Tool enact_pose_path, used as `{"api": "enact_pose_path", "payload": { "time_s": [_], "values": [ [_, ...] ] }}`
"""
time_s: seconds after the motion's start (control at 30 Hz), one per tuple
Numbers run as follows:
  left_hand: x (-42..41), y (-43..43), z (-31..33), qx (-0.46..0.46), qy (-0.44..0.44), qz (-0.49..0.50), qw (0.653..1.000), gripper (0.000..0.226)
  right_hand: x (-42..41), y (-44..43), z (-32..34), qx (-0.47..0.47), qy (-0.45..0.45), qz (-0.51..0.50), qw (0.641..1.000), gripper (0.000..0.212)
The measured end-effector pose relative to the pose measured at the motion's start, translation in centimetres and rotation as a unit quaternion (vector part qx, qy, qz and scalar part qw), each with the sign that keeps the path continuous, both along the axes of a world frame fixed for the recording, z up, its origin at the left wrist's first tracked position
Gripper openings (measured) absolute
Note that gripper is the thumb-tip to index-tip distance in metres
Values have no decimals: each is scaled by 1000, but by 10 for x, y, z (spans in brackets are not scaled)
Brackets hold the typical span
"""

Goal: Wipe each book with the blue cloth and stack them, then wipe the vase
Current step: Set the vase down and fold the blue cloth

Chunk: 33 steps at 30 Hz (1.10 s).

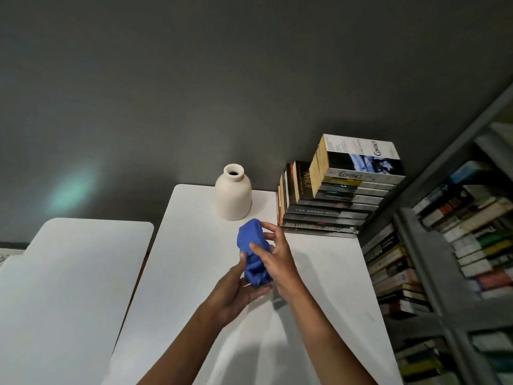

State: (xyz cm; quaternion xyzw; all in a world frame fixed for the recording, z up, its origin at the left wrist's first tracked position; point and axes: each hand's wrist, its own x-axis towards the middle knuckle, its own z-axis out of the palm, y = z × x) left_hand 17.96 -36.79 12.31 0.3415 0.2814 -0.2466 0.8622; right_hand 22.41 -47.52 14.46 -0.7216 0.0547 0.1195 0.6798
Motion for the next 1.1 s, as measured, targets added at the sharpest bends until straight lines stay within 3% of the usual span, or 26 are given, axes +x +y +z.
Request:
{"api": "enact_pose_path", "payload": {
  "time_s": [0.1, 0.2, 0.33, 0.47, 0.6, 0.7, 0.87, 1.1],
  "values": [
    [-13, -4, 2, -4, -51, 25, 998, 49, -20, -7, 2, 42, 14, -23, 999, 41],
    [-24, -5, -3, 70, -79, 36, 994, 54, -34, -16, 3, 72, 25, -33, 997, 31],
    [-38, -4, -5, 95, -95, 77, 988, 33, -42, -27, 1, 49, 44, -51, 997, 24],
    [-52, 4, 0, 157, -146, 72, 974, 22, -48, -32, -6, 27, 141, -34, 989, 18],
    [-60, 19, -2, 228, -132, 66, 962, 54, -54, -25, -11, 34, 181, 46, 982, 27],
    [-69, 39, -7, 223, -116, 71, 965, 62, -60, -11, -15, 18, 181, 81, 980, 31],
    [-91, 90, -12, 200, -99, 106, 969, 63, -63, 33, -24, 45, 212, 57, 975, 2],
    [-126, 187, -14, 190, -78, 138, 969, 43, -79, 141, -35, 79, 226, 105, 965, 8]
  ]
}}
